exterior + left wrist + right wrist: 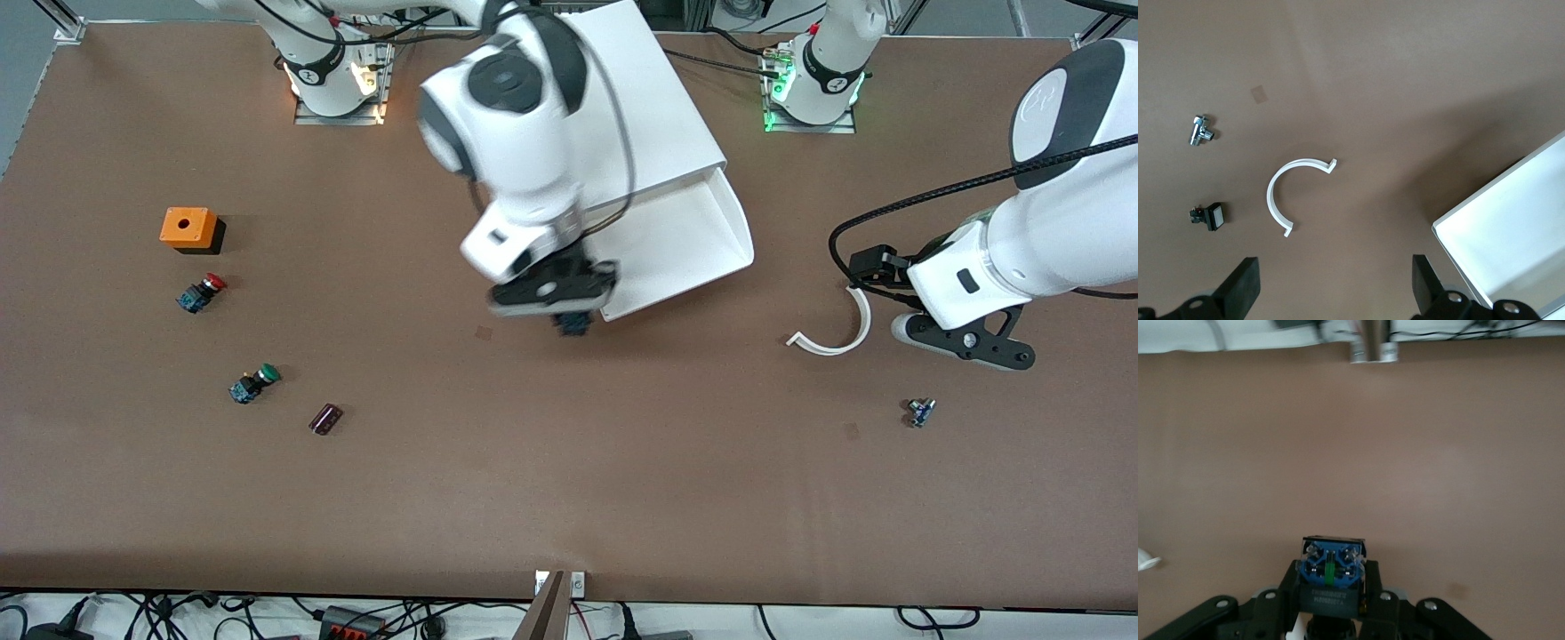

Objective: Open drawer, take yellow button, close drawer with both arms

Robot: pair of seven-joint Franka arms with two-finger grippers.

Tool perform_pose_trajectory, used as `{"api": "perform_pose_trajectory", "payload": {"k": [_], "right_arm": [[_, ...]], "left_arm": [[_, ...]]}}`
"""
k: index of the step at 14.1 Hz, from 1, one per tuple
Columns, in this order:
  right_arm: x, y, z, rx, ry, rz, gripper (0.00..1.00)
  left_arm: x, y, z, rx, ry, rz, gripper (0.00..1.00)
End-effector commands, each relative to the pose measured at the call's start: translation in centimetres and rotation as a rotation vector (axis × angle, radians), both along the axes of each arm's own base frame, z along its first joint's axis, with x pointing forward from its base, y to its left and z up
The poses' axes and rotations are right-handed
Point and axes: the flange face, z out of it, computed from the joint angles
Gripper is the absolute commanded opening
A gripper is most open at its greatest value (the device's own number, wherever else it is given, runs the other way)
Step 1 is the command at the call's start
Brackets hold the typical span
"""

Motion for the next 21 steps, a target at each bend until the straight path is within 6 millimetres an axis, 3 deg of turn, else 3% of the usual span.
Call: {"api": "perform_pose_trajectory", "payload": {"k": [1, 4, 7, 8, 11, 15, 21], "right_arm": [[3.5, -8.2, 0.0, 0.003, 0.129, 0.035, 0.00], [5.8, -16.0, -2.1, -0.060, 0.249, 0.119, 0.00], [7.1, -23.7, -7.0, -0.079, 0.322, 0.165, 0.00], [7.2, -25.4, -8.7, -0.091, 0.346, 0.187, 0.00], [6.8, -29.2, -13.2, -0.106, 0.403, 0.219, 0.00], [5.5, -30.0, -16.9, -0.116, 0.448, 0.258, 0.00], [3.5, -29.1, -23.6, -0.136, 0.450, 0.272, 0.00]], "left_arm": [[-0.4, -1.5, -0.1, 0.030, 0.013, 0.091, 1.00], [0.1, -5.1, -3.4, 0.024, -0.026, 0.203, 1.00], [0.1, -7.9, -7.4, 0.027, -0.047, 0.311, 1.00], [-0.2, -9.7, -8.6, 0.024, -0.071, 0.336, 1.00], [-1.0, -12.3, -12.0, 0.026, -0.096, 0.446, 1.00], [-3.3, -16.2, -16.0, 0.006, -0.099, 0.564, 1.00], [-6.0, -18.7, -17.8, 0.032, -0.072, 0.563, 1.00]]}}
